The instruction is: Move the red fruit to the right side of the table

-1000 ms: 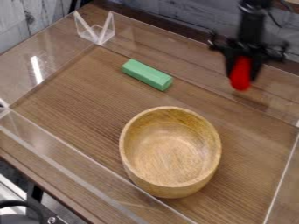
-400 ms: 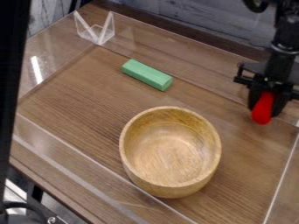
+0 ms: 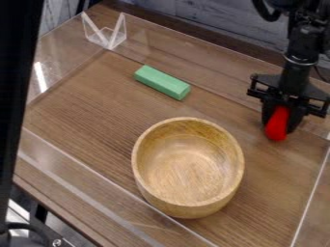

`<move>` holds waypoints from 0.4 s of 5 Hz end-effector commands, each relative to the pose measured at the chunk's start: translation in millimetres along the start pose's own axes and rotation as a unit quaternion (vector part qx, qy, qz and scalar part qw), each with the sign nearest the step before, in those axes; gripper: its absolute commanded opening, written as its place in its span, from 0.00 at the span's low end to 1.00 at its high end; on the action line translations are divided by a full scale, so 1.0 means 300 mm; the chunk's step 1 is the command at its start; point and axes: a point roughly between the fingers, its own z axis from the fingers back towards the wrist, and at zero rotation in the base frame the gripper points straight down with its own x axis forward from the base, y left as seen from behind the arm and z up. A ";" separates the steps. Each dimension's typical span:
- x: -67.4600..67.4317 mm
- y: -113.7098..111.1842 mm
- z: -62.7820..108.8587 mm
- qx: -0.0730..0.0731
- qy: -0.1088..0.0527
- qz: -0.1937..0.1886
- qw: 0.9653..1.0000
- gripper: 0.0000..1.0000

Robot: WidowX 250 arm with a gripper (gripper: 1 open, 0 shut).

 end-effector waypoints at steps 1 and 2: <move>0.036 0.031 0.047 -0.006 -0.019 0.040 0.999 1.00; 0.037 0.073 0.042 -0.007 -0.018 0.048 0.999 1.00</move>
